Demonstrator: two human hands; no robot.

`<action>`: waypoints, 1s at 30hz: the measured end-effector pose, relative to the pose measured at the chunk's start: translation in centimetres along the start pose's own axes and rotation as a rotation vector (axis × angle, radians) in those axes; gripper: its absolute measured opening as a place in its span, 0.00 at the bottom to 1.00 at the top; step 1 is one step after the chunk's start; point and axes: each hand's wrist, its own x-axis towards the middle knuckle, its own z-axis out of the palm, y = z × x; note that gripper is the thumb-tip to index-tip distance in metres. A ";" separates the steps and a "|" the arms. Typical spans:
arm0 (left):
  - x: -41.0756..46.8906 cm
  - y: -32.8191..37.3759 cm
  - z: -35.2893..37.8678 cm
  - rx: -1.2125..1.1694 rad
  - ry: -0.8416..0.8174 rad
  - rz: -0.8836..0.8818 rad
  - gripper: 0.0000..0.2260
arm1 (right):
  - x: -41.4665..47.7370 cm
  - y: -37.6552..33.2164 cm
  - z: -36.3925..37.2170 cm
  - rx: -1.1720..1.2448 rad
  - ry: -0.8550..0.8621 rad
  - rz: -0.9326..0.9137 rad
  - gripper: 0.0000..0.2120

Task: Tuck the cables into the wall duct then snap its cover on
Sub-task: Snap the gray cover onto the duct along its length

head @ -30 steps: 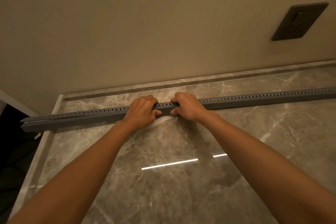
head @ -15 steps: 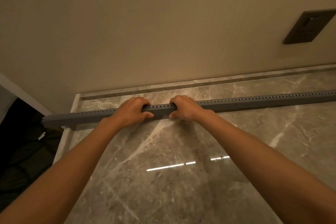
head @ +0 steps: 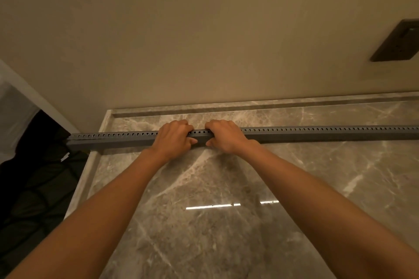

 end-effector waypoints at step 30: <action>-1.8 -9.0 -1.2 0.027 -0.098 0.105 0.15 | 2.7 -6.8 1.4 -0.076 -0.037 0.030 0.15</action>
